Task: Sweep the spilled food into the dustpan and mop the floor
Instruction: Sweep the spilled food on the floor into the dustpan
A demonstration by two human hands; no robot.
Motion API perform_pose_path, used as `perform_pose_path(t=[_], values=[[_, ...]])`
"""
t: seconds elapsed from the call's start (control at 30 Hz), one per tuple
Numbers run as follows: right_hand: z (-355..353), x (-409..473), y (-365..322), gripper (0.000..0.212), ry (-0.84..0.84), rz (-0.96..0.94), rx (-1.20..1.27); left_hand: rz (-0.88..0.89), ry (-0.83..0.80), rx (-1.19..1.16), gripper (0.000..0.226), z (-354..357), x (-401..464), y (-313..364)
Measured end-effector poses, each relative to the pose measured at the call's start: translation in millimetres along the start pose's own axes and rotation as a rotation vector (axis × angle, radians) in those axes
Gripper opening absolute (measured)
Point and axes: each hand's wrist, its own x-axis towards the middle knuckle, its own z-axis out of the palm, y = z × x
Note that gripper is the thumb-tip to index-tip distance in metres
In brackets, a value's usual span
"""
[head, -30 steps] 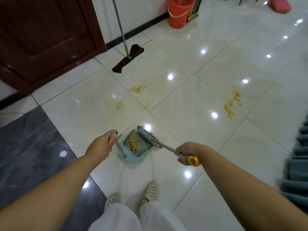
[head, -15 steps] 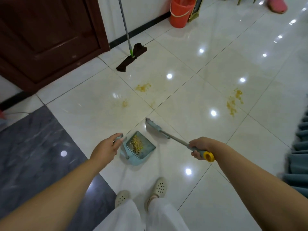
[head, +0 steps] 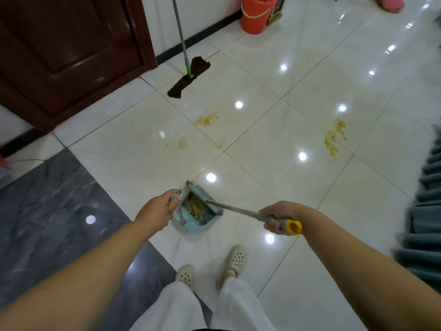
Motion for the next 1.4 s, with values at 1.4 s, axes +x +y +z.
perform_pose_path(t=[1.4], values=[[102, -39, 22, 0.019, -0.037, -0.135, 0.167, 0.053, 0.117, 0.096, 0.038, -50, -54, -34]])
